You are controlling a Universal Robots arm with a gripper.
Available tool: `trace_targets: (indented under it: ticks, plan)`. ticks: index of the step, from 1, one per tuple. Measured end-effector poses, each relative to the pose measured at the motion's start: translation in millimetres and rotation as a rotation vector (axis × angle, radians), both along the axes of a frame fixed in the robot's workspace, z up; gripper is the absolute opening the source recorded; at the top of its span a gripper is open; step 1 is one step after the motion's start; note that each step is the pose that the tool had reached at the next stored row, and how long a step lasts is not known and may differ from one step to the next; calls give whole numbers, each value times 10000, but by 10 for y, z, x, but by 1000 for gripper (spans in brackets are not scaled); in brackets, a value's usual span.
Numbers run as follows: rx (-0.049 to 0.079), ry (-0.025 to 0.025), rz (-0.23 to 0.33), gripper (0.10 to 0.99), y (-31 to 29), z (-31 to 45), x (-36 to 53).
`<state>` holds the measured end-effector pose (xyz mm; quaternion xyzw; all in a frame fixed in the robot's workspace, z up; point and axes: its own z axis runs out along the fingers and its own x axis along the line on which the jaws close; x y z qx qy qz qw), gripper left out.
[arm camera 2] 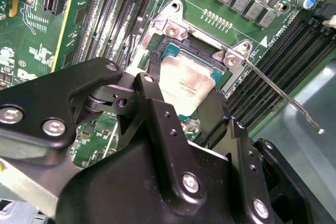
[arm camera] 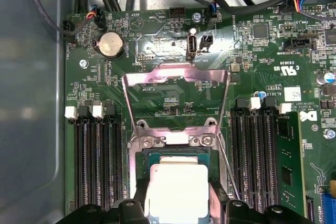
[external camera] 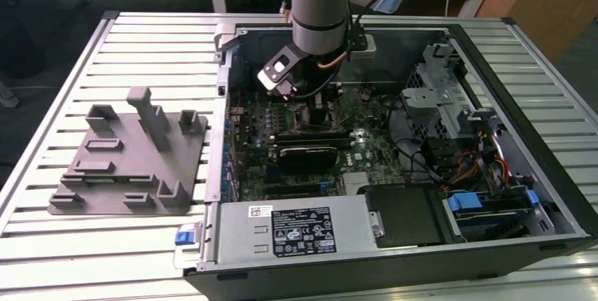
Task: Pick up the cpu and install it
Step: 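Place the cpu into insertion slot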
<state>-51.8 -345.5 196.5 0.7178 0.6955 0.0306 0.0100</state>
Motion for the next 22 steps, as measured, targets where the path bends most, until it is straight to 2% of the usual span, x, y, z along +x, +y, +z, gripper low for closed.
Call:
trace_targets:
  ticks: [8, 22]
  plan:
    - [4, 0, 188, 533, 0, -26, 0]
    - [6, -1, 212, 533, 0, -16, 0]
